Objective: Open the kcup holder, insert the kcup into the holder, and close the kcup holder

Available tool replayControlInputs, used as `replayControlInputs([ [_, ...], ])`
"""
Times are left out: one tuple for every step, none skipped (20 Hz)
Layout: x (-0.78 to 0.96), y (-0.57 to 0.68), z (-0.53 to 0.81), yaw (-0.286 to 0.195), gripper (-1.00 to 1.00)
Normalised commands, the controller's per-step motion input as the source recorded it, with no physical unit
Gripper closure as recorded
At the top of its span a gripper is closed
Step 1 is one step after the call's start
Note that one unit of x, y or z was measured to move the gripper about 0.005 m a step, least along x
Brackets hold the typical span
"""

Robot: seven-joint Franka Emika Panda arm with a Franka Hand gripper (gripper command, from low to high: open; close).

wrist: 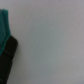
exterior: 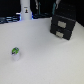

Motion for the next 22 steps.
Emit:
replayControlInputs([
  [-0.48,0.57,0.01,-0.171,-1.00],
  [-0.46,0.60,0.00,-0.173,-1.00],
  [-0.42,0.63,0.01,-0.171,-1.00],
  [-0.39,0.66,0.01,-0.173,-1.00],
  [-0.37,0.67,0.01,-0.174,-1.00],
  [-0.36,0.68,0.01,-0.175,-1.00],
  [-0.36,0.68,0.01,-0.176,-1.00],
  [-0.35,0.68,0.01,-0.177,-1.00],
  [-0.34,0.69,0.01,-0.177,-1.00],
  [-0.31,0.70,0.01,-0.176,-1.00],
  [-0.30,0.71,0.00,-0.179,-1.00],
  [-0.29,0.70,-0.02,-0.180,-1.00],
  [-0.28,0.70,-0.05,-0.183,-1.00],
  [-0.27,0.70,-0.07,-0.186,-1.00],
  [-0.26,0.69,-0.10,-0.188,-1.00],
  [-0.25,0.69,-0.13,-0.190,-1.00],
  [-0.24,0.68,-0.16,-0.192,-1.00],
  [-0.22,0.69,-0.18,-0.195,-1.00],
  [-0.24,0.67,-0.22,-0.198,-1.00],
  [-0.20,0.72,-0.24,-0.189,-1.00],
  [-0.21,0.71,-0.24,-0.187,-1.00],
  [-0.22,0.71,-0.26,-0.189,-1.00],
])
